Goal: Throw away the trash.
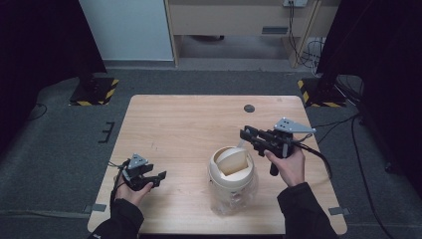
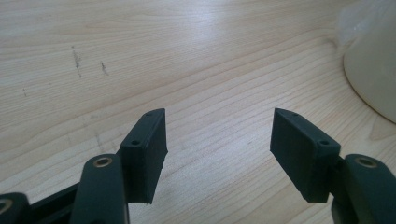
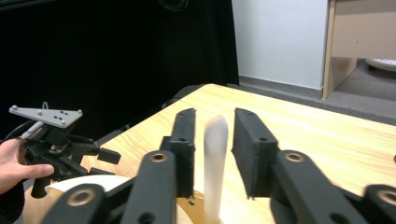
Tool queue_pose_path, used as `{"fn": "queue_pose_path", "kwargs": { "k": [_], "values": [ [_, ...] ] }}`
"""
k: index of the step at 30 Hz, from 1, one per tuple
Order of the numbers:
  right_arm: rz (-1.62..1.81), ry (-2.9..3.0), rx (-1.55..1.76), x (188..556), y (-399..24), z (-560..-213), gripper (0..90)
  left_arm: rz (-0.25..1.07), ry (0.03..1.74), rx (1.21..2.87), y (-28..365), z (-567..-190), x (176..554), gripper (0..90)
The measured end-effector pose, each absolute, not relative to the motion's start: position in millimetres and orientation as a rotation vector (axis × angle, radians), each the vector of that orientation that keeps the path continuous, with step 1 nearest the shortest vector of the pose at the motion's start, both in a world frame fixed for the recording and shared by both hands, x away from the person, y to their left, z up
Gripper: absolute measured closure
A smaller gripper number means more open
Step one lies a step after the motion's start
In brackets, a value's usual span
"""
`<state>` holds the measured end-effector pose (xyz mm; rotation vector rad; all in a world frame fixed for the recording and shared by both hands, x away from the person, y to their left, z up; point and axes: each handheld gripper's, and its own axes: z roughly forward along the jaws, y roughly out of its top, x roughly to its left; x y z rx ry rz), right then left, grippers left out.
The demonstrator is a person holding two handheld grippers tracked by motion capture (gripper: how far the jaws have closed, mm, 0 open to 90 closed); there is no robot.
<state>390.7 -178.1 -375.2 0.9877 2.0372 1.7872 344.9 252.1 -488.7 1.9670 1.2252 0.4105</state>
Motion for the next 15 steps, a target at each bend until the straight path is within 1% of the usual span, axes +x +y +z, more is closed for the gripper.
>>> {"fn": "queue_pose_path", "kwargs": {
  "k": [3, 5, 10, 15],
  "values": [
    [1.788, 2.012, 0.989, 388, -183, -372, 61.3, 0.411, 1.233, 1.965, 254, -489, 345, 35.5],
    [1.771, 1.992, 0.993, 385, -190, -369, 55.7, 0.410, 1.239, 1.960, 256, -490, 346, 34.3],
    [1.767, 1.927, 1.052, 381, -213, -372, 48.5, 0.407, 1.252, 1.960, 259, -492, 347, 31.8],
    [1.714, 1.921, 1.118, 379, -231, -387, 43.6, 0.408, 1.258, 1.971, 261, -494, 348, 28.4]
  ]
}}
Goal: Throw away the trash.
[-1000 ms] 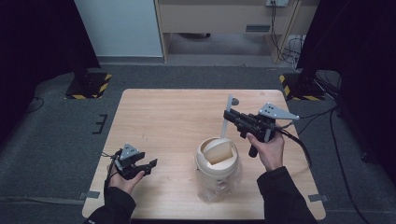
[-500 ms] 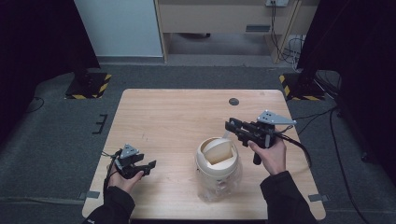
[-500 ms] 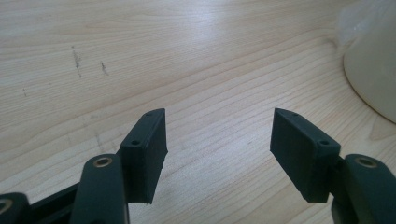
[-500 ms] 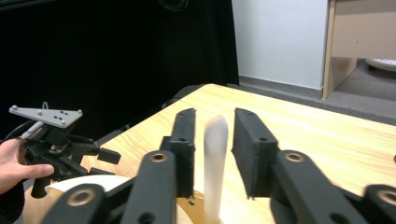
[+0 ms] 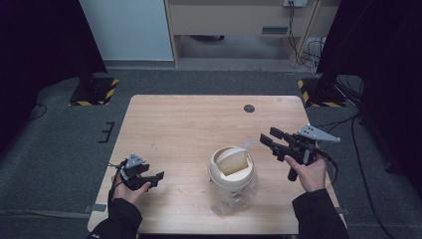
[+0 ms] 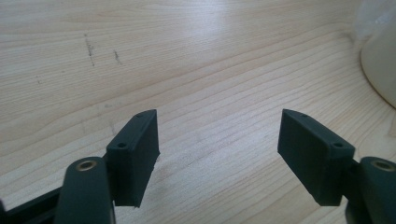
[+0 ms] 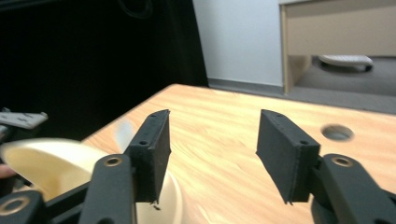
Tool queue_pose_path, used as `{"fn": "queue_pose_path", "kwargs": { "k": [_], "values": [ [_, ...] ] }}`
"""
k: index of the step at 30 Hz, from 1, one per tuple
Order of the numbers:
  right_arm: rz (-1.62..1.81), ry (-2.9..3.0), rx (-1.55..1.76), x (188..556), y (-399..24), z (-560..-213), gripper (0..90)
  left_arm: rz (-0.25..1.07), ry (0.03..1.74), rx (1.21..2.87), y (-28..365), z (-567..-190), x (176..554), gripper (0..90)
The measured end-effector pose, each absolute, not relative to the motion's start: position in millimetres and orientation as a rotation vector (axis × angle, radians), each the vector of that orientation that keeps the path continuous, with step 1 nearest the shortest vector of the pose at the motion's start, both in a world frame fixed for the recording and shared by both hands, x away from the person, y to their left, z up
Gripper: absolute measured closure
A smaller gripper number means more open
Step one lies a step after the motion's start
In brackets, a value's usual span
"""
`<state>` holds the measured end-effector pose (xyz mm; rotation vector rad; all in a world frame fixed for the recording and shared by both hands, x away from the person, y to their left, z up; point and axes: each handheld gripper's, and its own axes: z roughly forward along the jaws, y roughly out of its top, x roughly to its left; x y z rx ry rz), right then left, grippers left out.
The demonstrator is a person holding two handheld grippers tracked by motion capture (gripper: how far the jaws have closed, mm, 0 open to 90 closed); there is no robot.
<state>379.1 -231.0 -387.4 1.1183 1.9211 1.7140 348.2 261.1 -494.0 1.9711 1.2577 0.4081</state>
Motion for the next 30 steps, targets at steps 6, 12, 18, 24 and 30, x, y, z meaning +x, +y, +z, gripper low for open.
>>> {"fn": "queue_pose_path", "kwargs": {
  "k": [6, 12, 18, 24, 30],
  "values": [
    [1.643, 1.925, 1.223, 379, -249, -416, 37.6, 0.397, 1.276, 1.994, 267, -500, 352, 22.1],
    [1.528, 1.957, 1.325, 383, -264, -448, 30.4, 0.390, 1.300, 2.019, 273, -506, 356, 18.7],
    [1.357, 2.014, 1.399, 387, -275, -479, 22.1, 0.395, 1.347, 2.047, 280, -514, 363, 16.6],
    [1.154, 2.057, 1.426, 390, -290, -504, 14.0, 0.395, 1.372, 2.038, 286, -516, 366, 15.4],
    [1.021, 2.056, 1.477, 394, -308, -521, 11.6, 0.389, 1.387, 2.069, 287, -521, 368, 14.7]
  ]
}}
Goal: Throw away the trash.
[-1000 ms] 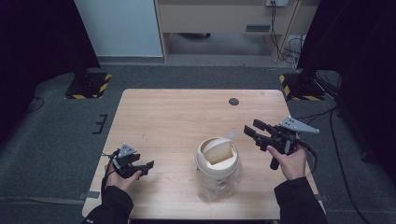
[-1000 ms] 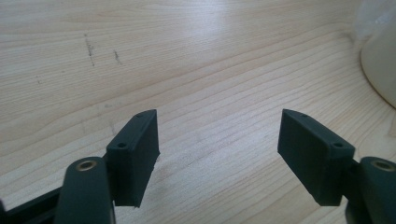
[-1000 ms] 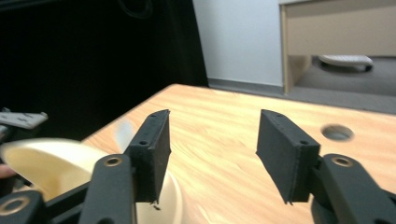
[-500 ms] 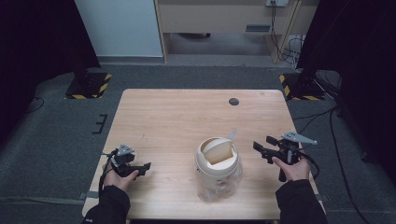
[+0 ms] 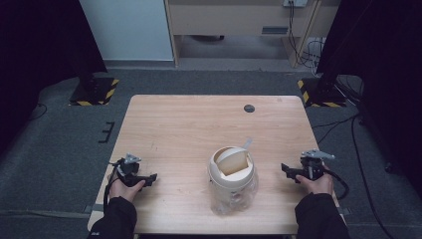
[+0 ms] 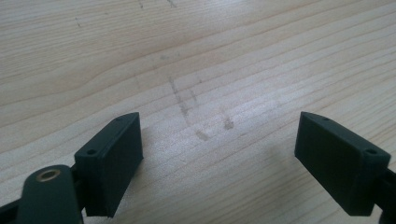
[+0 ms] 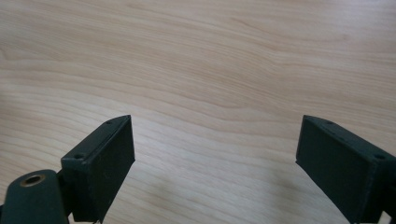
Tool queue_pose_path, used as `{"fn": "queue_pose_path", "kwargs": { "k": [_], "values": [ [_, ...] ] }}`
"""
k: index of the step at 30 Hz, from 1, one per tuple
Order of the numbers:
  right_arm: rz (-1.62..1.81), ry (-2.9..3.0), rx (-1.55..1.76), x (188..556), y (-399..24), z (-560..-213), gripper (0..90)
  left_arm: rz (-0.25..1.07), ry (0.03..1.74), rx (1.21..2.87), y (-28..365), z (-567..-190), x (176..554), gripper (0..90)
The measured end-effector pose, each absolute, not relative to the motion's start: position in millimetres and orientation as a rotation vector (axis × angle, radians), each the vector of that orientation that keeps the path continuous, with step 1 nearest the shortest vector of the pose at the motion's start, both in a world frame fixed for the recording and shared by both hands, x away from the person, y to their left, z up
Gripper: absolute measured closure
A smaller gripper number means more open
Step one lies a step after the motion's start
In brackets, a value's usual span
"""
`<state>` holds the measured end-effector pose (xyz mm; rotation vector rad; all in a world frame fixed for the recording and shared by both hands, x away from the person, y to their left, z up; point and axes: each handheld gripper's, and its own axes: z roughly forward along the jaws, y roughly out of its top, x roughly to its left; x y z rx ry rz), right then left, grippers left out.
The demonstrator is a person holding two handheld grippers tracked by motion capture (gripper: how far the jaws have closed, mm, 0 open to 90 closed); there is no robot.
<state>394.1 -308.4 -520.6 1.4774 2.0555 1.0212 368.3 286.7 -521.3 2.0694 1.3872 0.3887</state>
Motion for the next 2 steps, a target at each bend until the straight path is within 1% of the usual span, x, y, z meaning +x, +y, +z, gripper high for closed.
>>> {"fn": "queue_pose_path", "kwargs": {
  "k": [2],
  "values": [
    [1.000, 2.056, 1.475, 394.6, -311.6, -522.5, 10.9, 0.391, 1.380, 2.077, 286.1, -521.8, 368.6, 13.6]
  ]
}}
